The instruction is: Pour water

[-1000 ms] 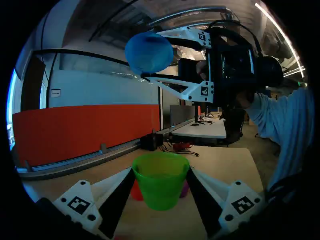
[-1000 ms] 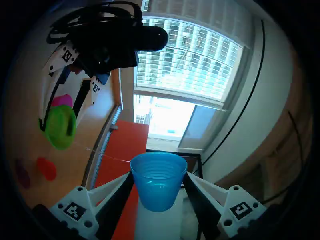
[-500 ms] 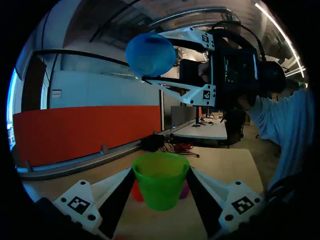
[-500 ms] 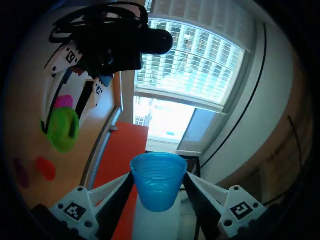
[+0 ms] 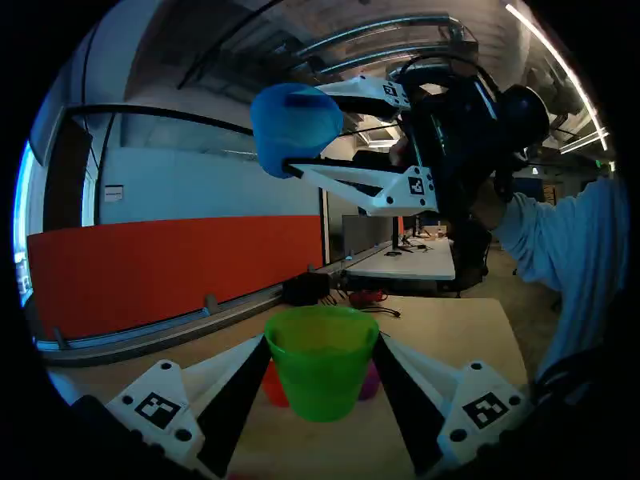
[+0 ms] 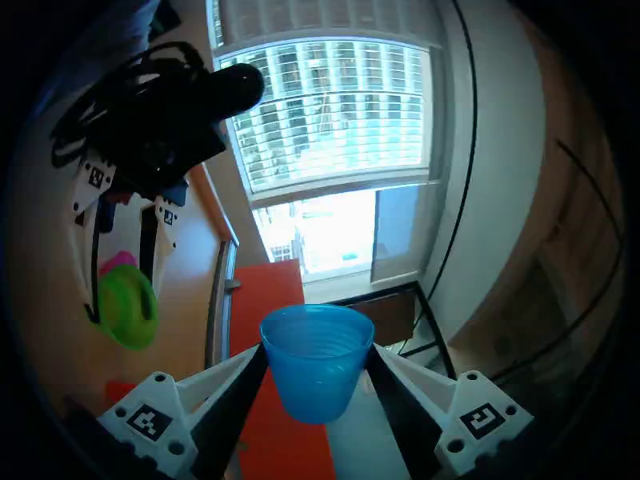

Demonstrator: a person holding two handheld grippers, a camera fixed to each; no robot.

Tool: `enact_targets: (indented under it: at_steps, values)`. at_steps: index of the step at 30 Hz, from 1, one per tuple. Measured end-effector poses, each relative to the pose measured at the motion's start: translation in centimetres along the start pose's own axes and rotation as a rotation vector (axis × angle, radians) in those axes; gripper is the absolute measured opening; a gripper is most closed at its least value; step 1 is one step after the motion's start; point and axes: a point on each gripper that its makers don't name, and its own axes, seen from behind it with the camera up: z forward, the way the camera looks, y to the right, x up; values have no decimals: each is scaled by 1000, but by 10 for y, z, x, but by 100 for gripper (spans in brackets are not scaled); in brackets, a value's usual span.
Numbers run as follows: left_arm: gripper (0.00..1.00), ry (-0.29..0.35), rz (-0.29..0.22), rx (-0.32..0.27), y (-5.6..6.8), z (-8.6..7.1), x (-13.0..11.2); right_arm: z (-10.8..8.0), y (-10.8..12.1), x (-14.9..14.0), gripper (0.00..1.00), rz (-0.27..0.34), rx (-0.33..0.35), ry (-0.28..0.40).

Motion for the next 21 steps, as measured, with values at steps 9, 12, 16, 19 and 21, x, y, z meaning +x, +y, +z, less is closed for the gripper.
enact_targets:
  at_steps: [9, 12, 16, 19, 21]
  values:
    - [87, 6, 3, 11, 0, -4, 6, -8, -9, 13, 88, 359, 16, 18]
    - [87, 6, 8, 14, 1, -5, 7, -11, -15, 17, 88, 490, 26, 20]
    - [87, 6, 11, 18, 1, -5, 9, -15, -26, 24, 88, 670, 51, 16]
    - [87, 7, 12, 20, 1, -6, 9, -15, -34, 28, 88, 805, 77, 15]
    - [87, 6, 13, 22, 1, -6, 9, -16, -39, 29, 88, 890, 96, 18]
